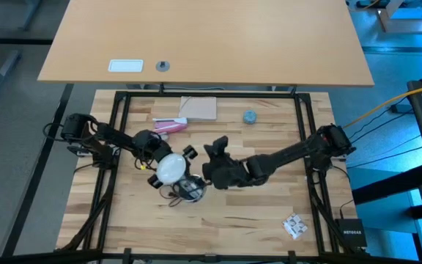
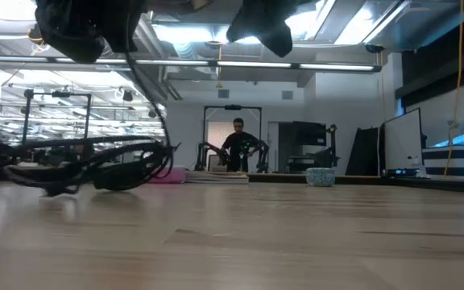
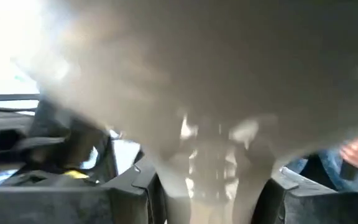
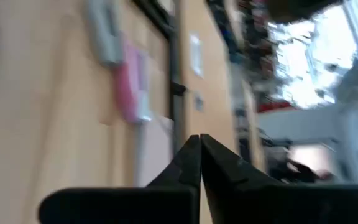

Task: Screw lightbulb
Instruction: Insert the white lightbulb into the desk lamp

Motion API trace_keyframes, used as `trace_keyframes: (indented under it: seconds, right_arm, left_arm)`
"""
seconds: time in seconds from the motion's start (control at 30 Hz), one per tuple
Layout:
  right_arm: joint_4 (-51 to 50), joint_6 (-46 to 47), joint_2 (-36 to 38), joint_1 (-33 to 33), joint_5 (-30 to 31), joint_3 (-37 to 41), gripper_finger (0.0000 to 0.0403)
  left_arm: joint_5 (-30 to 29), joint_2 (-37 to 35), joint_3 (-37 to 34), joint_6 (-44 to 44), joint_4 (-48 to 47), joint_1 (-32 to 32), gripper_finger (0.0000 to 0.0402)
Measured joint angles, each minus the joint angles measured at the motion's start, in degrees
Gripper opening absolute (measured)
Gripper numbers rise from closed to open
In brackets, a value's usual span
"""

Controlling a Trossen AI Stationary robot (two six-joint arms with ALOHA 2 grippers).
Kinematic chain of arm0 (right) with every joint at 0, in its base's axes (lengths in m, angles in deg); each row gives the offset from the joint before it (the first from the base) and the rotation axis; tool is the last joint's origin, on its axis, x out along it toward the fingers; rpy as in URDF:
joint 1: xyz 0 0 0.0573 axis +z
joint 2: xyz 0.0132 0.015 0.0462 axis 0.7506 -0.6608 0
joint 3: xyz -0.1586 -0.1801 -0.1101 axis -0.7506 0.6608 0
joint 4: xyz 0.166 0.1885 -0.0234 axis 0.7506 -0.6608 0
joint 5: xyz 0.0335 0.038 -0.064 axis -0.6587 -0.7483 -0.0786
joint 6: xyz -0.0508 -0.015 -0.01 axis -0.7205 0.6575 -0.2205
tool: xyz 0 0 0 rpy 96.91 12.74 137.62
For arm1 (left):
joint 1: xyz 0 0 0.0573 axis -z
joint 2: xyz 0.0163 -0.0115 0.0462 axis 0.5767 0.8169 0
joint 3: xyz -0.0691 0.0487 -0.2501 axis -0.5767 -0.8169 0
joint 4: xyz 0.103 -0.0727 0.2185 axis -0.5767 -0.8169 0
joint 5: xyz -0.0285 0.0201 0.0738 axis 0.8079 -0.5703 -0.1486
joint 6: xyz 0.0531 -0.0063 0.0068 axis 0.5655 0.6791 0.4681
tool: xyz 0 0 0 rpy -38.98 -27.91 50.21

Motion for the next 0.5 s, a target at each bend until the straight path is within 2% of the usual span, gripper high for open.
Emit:
trace_keyframes:
  seconds: [0.1, 0.23, 0.5]
  right_arm:
    - [-0.1, -0.9, 0.0, -1.2, -4.1, 0.1, 0.0004]
    - [-3.2, -6.0, 0.0, -0.9, -2.1, 0.0, 0.0017]
    - [-16.1, -6.6, 1.7, 3.4, -1.0, -0.9, 0.0004]
  left_arm:
    - [0.0, 0.0, -0.2, -0.4, -0.2, 0.3, 0.0149]
    - [-0.8, 0.0, -0.2, -0.7, -0.1, -0.2, 0.0149]
    - [-2.4, 0.0, -0.3, -0.3, -0.4, -0.9, 0.0150]
